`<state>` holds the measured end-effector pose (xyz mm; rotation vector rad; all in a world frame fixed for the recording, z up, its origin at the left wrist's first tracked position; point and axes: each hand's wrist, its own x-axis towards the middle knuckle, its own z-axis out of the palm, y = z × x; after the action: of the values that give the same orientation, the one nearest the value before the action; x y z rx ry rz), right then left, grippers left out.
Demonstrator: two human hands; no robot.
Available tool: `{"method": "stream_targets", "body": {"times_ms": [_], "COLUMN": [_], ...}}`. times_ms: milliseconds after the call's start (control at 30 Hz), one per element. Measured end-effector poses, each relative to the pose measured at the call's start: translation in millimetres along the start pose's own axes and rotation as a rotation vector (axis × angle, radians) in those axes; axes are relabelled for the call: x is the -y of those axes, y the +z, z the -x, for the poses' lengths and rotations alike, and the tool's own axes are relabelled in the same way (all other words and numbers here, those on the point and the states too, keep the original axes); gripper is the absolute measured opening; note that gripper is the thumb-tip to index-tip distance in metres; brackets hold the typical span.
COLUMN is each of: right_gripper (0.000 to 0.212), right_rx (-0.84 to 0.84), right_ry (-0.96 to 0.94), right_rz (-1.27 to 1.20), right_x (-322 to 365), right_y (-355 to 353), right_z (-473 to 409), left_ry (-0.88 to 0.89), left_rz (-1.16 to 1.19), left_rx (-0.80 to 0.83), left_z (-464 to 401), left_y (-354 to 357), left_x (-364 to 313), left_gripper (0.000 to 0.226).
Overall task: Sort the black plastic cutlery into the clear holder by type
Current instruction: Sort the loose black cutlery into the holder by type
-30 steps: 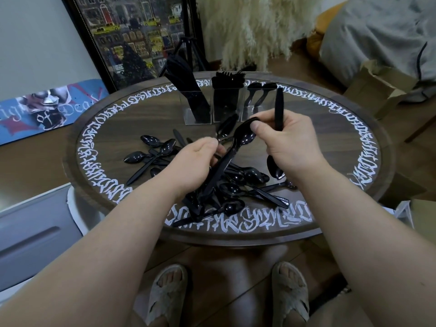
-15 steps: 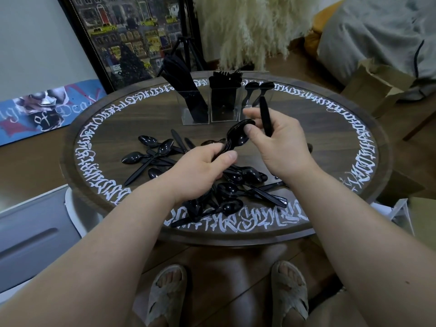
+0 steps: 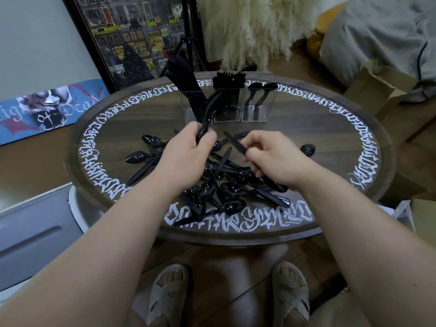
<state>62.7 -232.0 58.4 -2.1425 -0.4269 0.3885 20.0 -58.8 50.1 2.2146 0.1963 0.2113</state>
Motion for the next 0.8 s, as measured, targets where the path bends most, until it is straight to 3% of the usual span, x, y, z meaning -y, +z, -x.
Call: {"method": "stream_targets", "body": {"times_ms": [100,200,333,500,633,800], "right_gripper": [0.025,0.019,0.008,0.025,0.022,0.029], "right_rx": [0.062,0.060,-0.108,-0.260,-0.435,-0.195], "right_ry": [-0.062,-0.105,-0.092,0.032,-0.009,-0.125], "right_rz": [0.039,0.049,0.076,0.081,0.194,0.112], "right_x": [-0.3,-2.0,-7.5,-13.9,-11.8,-7.3], "right_y": [2.4,2.7,0.2,-5.1,-11.0,-2.9], "right_z": [1.4,1.0,-2.9,-7.7,-8.0,-2.1], "left_ry": [0.061,0.071,0.025,-0.035,-0.072,-0.078], "left_rz": [-0.097,-0.165,-0.120,-0.056,-0.180,-0.282], "left_rx": [0.105,0.103,0.004,-0.093,-0.127,0.066], "left_z": [1.7,0.3,-0.9,-4.7,-5.5,-2.6], "left_y": [3.2,4.7,2.1,-1.4,-2.1,3.8], "left_x": [0.4,3.2,1.7,6.2,10.0,9.0], "left_gripper": [0.011,0.011,0.014,0.017,0.034,0.033]}}
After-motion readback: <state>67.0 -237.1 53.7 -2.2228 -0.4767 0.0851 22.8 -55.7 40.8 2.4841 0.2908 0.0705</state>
